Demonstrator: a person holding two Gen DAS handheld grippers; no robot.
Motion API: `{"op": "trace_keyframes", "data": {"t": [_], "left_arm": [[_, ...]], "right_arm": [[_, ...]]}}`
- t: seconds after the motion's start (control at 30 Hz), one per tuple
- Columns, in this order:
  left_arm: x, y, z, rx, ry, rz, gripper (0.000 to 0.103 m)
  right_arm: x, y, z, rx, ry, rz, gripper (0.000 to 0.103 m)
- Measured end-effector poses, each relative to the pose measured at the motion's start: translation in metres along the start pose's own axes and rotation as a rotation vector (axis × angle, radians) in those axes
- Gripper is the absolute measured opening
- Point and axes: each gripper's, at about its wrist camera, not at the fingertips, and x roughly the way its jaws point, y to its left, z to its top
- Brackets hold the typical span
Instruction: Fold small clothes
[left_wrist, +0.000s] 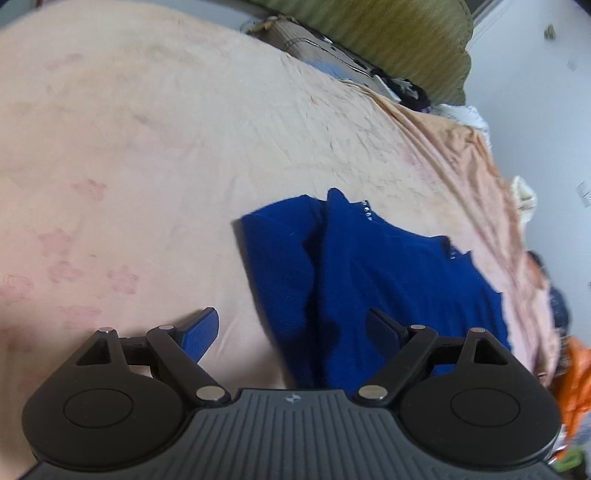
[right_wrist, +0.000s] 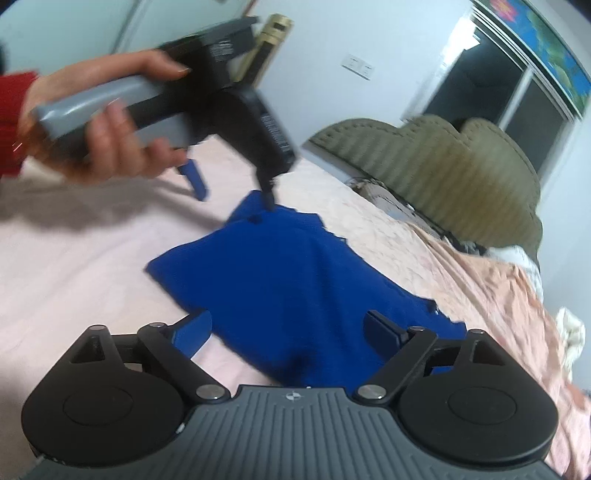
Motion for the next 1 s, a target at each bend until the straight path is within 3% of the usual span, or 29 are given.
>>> {"op": "trace_keyframes", "data": {"t": [0.13, 0.23, 0.37, 0.47, 0.57, 0.63, 0.67, 0.73, 0.8, 1.0], "left_arm": [[0.011, 0.006, 0.011, -0.045, 0.008, -0.079, 0.087], [0.029, 0.013, 0.022, -0.109, 0.033, -0.184, 0.087], [0.048, 0.007, 0.036, -0.125, 0.018, -0.219, 0.088], [0.059, 0.004, 0.045, -0.142, -0.019, -0.215, 0.088], [0.067, -0.001, 0.053, -0.141, -0.037, -0.194, 0.086], [0.071, -0.010, 0.057, -0.098, -0.035, -0.134, 0.064], [0.074, -0.016, 0.058, -0.061, -0.028, -0.098, 0.051], [0.076, -0.028, 0.058, 0.010, -0.025, -0.029, 0.038], [0.079, -0.038, 0.055, 0.062, -0.008, 0.020, 0.017], [0.066, -0.066, 0.050, 0.115, -0.069, 0.126, 0.011]], "right_arm": [[0.005, 0.024, 0.001, -0.090, 0.006, 0.014, 0.082], [0.014, 0.041, 0.004, -0.164, -0.001, -0.013, 0.082], [0.036, 0.054, 0.015, -0.221, -0.021, -0.059, 0.079], [0.052, 0.055, 0.023, -0.211, -0.023, -0.063, 0.067], [0.067, 0.057, 0.029, -0.216, -0.020, -0.061, 0.041], [0.075, 0.059, 0.029, -0.230, -0.010, -0.058, 0.021], [0.077, 0.059, 0.029, -0.232, -0.009, -0.050, 0.017], [0.078, 0.059, 0.028, -0.234, -0.012, -0.030, 0.006], [0.075, 0.058, 0.026, -0.219, -0.018, -0.009, 0.005], [0.061, 0.035, 0.029, -0.081, -0.046, 0.045, 0.004]]}}
